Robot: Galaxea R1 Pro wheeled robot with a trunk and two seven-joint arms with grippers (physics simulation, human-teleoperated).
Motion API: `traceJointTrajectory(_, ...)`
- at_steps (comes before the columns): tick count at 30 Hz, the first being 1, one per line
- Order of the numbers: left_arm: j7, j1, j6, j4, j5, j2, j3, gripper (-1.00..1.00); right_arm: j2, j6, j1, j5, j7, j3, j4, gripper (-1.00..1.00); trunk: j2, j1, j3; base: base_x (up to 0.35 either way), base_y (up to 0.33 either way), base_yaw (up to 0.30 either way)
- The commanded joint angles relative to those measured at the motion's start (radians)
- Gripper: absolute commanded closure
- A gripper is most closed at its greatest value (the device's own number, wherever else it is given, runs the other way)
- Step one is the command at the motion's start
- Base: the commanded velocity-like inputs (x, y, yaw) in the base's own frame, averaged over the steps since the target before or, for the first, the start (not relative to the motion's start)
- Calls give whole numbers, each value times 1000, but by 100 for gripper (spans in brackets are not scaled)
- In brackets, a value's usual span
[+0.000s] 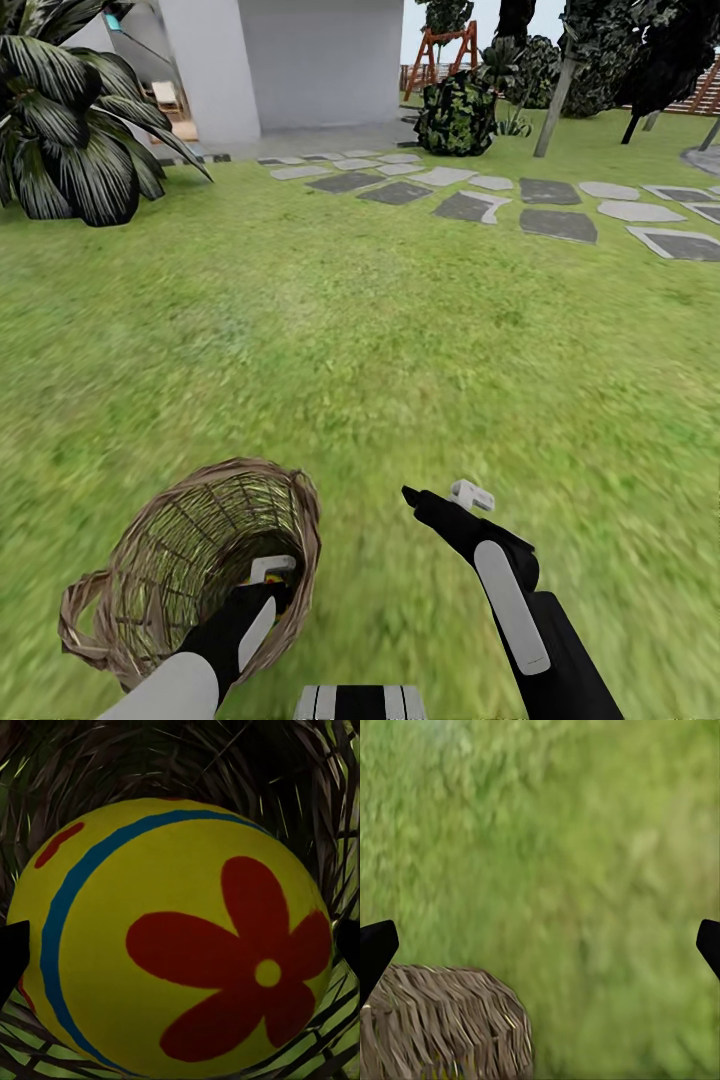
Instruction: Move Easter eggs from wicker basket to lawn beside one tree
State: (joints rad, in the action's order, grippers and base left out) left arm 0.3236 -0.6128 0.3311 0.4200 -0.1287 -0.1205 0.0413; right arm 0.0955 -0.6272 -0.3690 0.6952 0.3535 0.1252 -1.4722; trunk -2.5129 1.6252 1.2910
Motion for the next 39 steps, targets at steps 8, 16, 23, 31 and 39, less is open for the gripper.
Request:
traceJointTrajectory(8, 4, 1, 0, -20, -35, 2, 3, -100, 0, -2, -1, 10, 10, 1, -2, -100, 0, 0, 1, 0, 0, 0)
traceJointTrajectory(16, 4, 1, 4, -20, -42, 3, -2, -100, 0, -1, -1, 10, 10, 1, -2, -100, 0, 0, 1, 0, 0, 0)
traceJointTrajectory(23, 3, 1, 4, -20, -43, 4, -3, 100, 0, -1, 0, 10, 10, 1, -1, -100, 0, 0, 1, 0, 0, 0)
traceJointTrajectory(31, 3, 1, 2, -20, -45, 6, -6, 100, 0, -1, -1, 10, 10, 1, -2, -100, 0, 0, 1, 0, 0, 0)
traceJointTrajectory(39, 4, 1, 2, -20, -45, 7, -8, 100, 0, -2, -1, 10, 10, 1, -2, -100, 0, 0, 1, 0, 0, 0)
